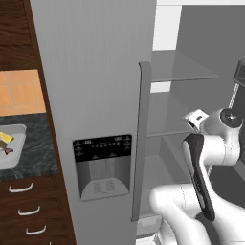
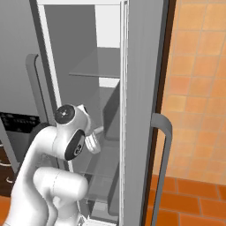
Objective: Place one lemon wedge and one fish in each tupperware on the nearby counter, to pack two identical lunches.
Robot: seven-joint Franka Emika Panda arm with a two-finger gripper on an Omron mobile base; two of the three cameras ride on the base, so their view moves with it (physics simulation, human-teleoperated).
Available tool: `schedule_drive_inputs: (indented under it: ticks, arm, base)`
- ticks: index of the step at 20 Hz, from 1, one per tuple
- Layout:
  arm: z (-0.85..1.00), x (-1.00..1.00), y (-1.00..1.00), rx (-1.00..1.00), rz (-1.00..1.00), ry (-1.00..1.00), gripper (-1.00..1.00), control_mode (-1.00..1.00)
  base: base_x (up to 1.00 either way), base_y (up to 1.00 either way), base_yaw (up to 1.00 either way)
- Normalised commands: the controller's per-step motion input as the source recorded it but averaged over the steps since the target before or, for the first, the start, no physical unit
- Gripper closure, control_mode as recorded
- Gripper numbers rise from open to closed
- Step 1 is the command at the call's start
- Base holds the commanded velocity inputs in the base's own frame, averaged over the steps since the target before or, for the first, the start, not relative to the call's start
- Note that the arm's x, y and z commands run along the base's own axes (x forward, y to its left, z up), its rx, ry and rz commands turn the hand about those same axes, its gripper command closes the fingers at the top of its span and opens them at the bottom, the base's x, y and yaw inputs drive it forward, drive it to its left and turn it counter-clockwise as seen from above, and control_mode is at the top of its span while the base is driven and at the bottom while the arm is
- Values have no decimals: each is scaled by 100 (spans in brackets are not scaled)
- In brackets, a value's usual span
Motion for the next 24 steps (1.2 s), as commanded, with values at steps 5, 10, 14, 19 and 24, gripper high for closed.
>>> schedule_drive_inputs:
  ticks: [5, 10, 14, 19, 24]
  arm:
    - [100, -85, 39, 0, 8, -17, 100, -100]
    - [28, -97, 51, -4, 8, -12, 100, -100]
    - [3, -100, 30, -7, 6, -24, 100, -100]
    - [0, 0, 0, 0, 0, 0, 100, 100]
    - [0, 0, 0, 0, 0, 0, 100, 100]
  base:
    - [0, 0, 0]
    - [0, 0, 0]
    - [0, 0, 0]
    - [-96, 77, 14]
    - [-23, 100, 18]
